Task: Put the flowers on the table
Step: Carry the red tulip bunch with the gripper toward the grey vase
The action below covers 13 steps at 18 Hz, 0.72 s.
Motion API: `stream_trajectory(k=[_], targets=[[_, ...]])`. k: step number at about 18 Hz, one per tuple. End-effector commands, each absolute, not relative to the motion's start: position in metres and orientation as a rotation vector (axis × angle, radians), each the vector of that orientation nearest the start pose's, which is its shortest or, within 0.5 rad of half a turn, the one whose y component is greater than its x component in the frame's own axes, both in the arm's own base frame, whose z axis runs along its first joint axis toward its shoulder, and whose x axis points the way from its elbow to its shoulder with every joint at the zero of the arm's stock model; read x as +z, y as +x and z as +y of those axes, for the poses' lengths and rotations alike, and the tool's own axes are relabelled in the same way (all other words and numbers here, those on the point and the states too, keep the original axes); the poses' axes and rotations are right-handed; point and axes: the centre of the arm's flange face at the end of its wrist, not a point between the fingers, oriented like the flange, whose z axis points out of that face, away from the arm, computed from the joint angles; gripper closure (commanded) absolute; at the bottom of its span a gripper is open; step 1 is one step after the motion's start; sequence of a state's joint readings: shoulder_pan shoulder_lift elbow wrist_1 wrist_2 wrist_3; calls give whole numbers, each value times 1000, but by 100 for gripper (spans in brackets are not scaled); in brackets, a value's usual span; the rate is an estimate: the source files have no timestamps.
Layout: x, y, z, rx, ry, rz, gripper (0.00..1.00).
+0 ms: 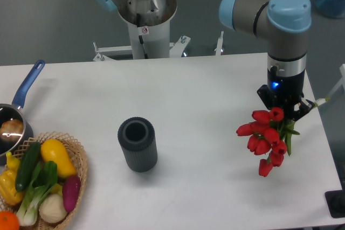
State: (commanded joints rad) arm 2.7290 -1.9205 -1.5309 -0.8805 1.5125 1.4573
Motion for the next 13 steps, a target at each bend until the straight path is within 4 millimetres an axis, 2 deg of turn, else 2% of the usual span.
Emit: stream_trajectory(k=[4, 7, 10, 13], targets=[[383, -534, 391, 513, -2915, 447, 82], [371, -525, 401, 477, -2938, 470, 82], [353, -500, 418, 418, -2946, 486, 82], [327, -474, 428, 340, -2960, 518, 82]])
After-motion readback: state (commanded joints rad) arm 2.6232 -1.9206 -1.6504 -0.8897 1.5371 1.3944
